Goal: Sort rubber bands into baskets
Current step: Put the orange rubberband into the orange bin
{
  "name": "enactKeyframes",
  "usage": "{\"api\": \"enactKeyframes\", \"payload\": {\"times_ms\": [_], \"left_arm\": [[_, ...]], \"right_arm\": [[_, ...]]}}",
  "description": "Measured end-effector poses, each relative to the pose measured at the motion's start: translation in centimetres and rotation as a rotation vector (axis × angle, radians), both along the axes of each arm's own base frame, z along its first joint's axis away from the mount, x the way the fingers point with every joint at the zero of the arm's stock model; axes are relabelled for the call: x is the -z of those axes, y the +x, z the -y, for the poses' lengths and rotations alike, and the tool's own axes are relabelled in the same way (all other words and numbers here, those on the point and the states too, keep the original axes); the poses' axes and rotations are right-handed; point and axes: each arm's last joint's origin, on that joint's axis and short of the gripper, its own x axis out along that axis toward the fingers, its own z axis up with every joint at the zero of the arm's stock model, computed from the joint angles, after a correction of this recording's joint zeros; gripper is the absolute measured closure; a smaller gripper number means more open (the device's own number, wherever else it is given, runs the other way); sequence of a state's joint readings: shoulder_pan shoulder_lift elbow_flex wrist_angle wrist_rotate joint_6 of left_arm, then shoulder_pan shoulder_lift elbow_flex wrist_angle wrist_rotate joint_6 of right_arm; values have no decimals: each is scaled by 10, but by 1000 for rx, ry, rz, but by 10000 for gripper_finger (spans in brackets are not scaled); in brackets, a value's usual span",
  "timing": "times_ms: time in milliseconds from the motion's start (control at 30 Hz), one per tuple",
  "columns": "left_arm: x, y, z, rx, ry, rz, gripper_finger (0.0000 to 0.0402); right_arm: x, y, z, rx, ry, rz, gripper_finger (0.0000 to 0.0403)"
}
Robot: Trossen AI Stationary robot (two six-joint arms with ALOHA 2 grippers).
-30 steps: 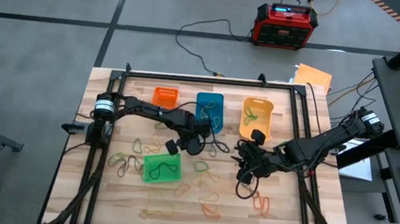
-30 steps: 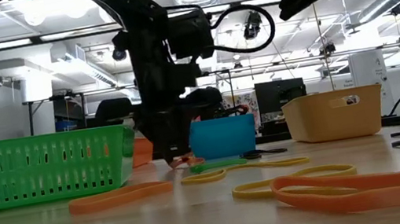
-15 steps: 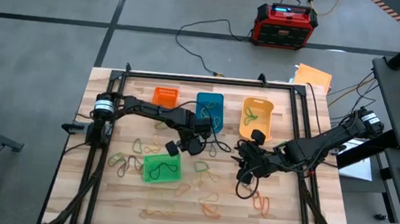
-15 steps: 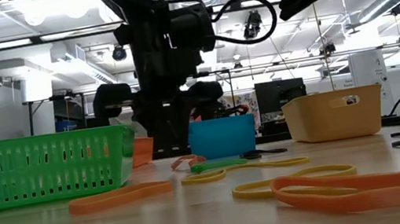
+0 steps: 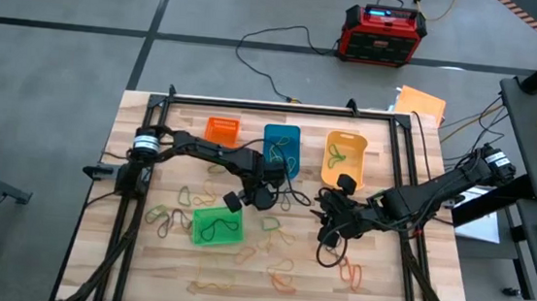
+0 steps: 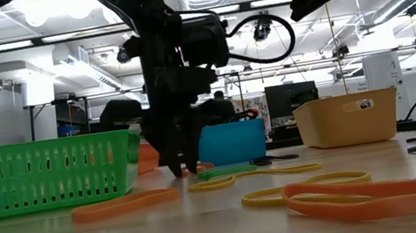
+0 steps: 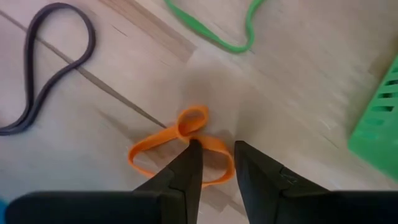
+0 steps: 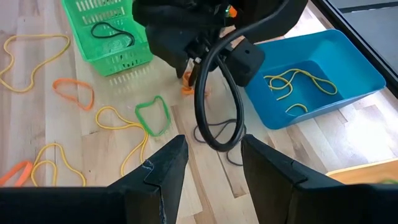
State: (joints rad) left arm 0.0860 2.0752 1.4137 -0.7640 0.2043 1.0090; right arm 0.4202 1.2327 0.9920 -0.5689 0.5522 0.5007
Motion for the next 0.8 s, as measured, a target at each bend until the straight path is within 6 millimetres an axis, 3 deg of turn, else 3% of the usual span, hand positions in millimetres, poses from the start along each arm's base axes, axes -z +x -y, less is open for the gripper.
{"api": "enactKeyframes", "payload": {"times_ms": [200,400,567,700,800], "left_arm": [[1,0,0,0,9,-1,328],[2,0,-1,-3,26,-5,393],[1,0,-1,-3,24,-4,400],[-9,-3,0,-9,2,5,401],[-27,-4,1,-18,-32,43,401]], "right_arm": [[0,0,1,1,-2,-1,257],[0,0,1,0,-3,-2,257],[0,0,1,0,-3,-3,257],[0,0,1,0,-3,-3,257],[0,0,1,0,-4,-3,257]]}}
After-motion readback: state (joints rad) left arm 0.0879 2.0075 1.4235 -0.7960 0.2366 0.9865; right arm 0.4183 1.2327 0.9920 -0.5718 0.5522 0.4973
